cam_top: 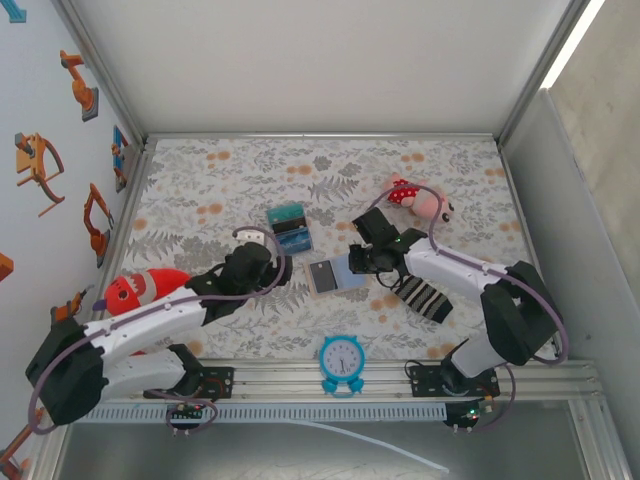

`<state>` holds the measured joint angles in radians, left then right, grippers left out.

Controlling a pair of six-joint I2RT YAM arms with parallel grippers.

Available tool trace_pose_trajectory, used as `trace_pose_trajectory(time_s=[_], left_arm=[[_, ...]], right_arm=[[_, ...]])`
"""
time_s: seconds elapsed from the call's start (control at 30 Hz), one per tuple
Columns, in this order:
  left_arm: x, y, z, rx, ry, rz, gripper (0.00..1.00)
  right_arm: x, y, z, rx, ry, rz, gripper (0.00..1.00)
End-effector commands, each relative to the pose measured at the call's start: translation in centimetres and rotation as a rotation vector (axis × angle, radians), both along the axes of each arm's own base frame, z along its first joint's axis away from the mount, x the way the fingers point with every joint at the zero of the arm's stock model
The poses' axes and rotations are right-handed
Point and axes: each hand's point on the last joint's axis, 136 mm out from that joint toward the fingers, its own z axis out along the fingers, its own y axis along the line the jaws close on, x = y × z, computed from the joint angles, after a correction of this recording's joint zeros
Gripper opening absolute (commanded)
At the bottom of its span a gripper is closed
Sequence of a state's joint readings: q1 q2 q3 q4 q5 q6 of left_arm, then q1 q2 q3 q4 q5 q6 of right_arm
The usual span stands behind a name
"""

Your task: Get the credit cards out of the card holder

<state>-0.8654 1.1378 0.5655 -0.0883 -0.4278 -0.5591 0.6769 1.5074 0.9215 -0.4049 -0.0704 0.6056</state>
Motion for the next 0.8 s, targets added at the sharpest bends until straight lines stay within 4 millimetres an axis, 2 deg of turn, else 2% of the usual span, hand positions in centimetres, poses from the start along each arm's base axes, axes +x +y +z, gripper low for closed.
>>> trace_pose_trajectory(time_s=[0.0,0.23,0.47,0.77], left_arm=[[0.8,-1.2,-0.5,-0.007,0.006,0.041,0.97],[1.4,-3.4,-3.0,0.01,0.061,0.02,0.97],[1.4,-5.7,-5.1,0.031,0.115,-0.044,0.97],[1.5,-6.8,-7.2,0.08,0.156,-0.065,0.97]], right_arm=[[0.0,2.3,0.2,0.126,0.028,0.033,0.17],[-0.4,3.4,-2.0,0.154,0.104,0.048,0.19],[-0.6,4.2,-3.1,0.177,0.148,0.057,0.19],[-0.8,4.4,-3.7,0.189,0.169,0.055,0.19]])
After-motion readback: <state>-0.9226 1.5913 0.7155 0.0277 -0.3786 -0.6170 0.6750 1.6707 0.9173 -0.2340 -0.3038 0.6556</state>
